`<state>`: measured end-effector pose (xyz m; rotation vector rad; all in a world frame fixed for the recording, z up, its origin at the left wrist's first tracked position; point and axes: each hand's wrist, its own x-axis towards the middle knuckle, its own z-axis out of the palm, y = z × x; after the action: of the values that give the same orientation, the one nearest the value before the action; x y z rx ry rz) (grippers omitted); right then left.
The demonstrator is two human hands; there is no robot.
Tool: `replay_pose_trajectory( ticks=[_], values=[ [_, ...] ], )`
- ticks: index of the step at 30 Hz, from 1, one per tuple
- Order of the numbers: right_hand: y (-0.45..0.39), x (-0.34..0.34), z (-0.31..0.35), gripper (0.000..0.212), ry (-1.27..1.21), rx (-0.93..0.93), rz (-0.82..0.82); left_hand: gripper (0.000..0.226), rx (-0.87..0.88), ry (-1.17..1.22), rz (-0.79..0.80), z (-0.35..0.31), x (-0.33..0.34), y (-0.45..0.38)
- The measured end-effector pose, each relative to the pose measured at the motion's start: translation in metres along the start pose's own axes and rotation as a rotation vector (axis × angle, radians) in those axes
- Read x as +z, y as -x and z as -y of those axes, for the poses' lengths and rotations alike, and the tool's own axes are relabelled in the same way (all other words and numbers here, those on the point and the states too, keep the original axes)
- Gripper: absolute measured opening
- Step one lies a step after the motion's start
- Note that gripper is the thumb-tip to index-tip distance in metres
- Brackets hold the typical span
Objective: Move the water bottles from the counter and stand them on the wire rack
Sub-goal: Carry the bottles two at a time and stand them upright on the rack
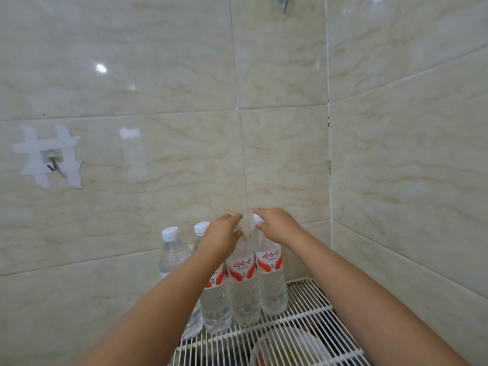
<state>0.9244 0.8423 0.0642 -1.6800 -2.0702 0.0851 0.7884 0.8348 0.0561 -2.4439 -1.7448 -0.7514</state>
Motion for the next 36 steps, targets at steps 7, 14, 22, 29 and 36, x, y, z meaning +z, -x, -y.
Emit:
replay_pose_trajectory(
  ticks=[7, 14, 22, 29, 36],
  values=[
    [0.008, 0.000, 0.000, 0.046, -0.097, 0.008, -0.034, 0.053, 0.030, -0.120, 0.072, -0.004, 0.004, 0.006],
    [0.017, -0.002, 0.000, 0.049, 0.006, 0.029, -0.040, 0.044, 0.012, -0.204, -0.025, -0.007, -0.011, 0.025],
    [0.052, 0.011, 0.081, 0.033, 0.058, -0.281, -0.288, 0.038, -0.260, -0.351, -0.130, 0.038, -0.054, 0.120],
    [0.111, 0.067, 0.229, 0.042, -0.091, -0.663, -0.166, 0.047, -0.691, -0.451, -0.055, 0.116, -0.117, 0.270],
    [0.225, 0.142, 0.373, 0.044, -0.172, -0.913, 0.050, 0.054, -1.016, -0.540, -0.104, 0.176, -0.155, 0.466]
  ],
)
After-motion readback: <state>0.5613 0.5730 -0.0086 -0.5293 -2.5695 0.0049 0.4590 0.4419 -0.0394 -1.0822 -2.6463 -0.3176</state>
